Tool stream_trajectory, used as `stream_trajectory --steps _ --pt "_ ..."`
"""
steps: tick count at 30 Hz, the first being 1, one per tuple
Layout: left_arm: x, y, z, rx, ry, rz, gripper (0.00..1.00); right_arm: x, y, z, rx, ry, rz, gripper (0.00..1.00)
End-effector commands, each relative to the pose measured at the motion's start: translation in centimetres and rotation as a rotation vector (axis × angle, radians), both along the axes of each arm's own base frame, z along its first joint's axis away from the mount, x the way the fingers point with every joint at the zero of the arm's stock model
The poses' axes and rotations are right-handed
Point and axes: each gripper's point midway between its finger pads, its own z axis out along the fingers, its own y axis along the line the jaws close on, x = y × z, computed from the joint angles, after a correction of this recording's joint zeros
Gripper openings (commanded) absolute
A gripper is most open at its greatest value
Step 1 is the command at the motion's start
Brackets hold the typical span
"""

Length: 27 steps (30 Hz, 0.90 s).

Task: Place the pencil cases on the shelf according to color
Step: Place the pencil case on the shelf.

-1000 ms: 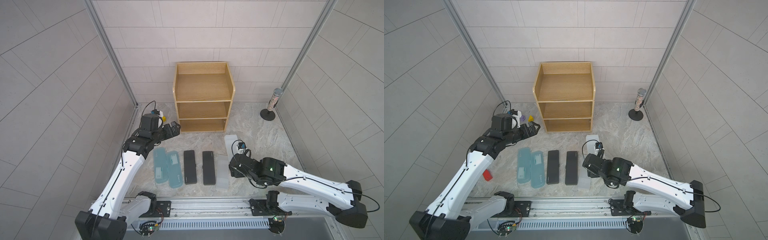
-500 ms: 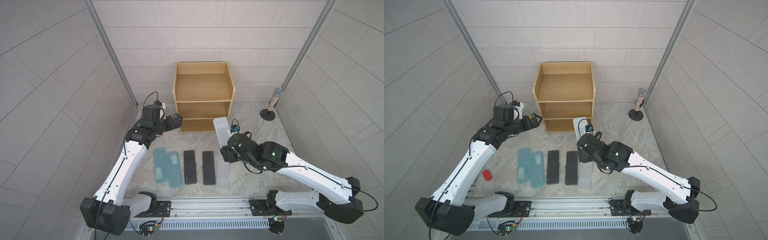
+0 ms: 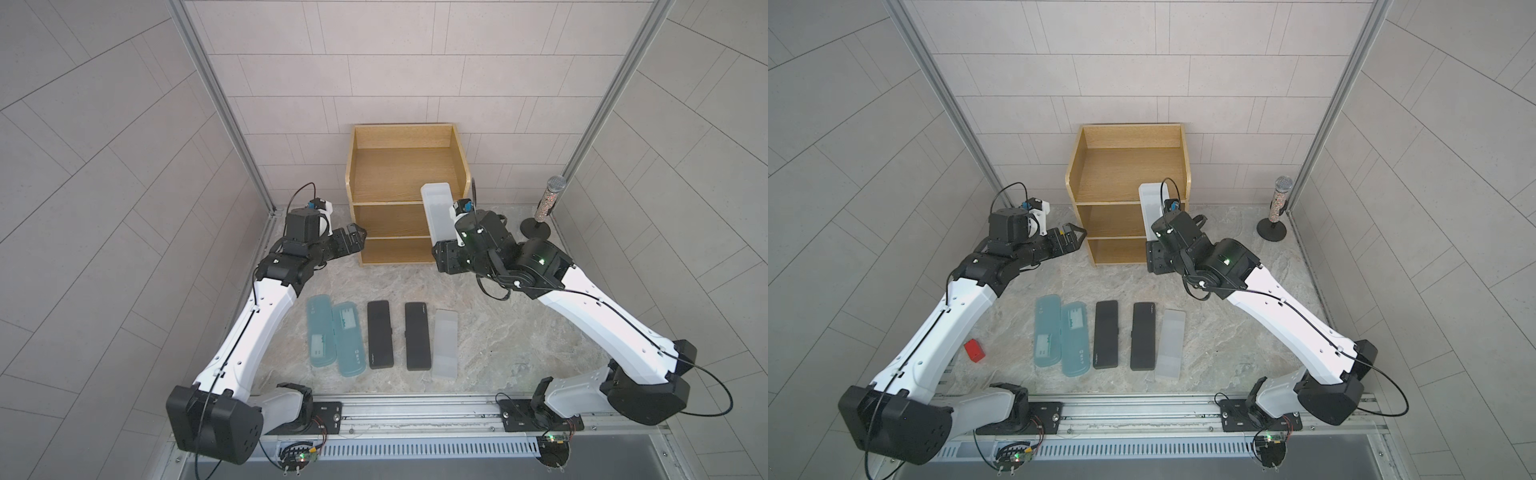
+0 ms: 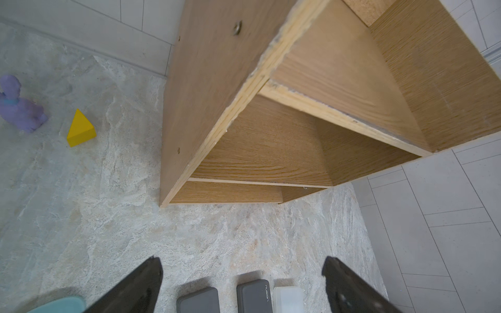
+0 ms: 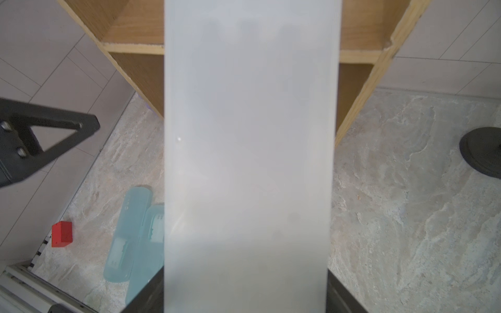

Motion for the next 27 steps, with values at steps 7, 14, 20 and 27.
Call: stream_trajectory --steps 7,14,20,27 --pt "-0.2 -0.4 0.5 -0.048 -0.033 -0.019 1.00 7.2 1.1 4.1 0.039 -0.125 -0.046 0.49" --pt "-0.5 -0.5 0.2 -0.062 -0.030 -0.023 1.00 12.9 0.7 4.5 0.027 -0.159 -0.119 0.49" --pt "-0.5 -0.5 -0.1 -0.059 -0.026 -0.019 1.00 16.1 0.3 4.6 -0.010 -0.173 -0.153 0.49" --pt "-0.5 -0.6 -0.4 -0.063 -0.014 -0.020 1.00 18.3 -1.9 3.8 -0.045 -0.155 -0.214 0.50"
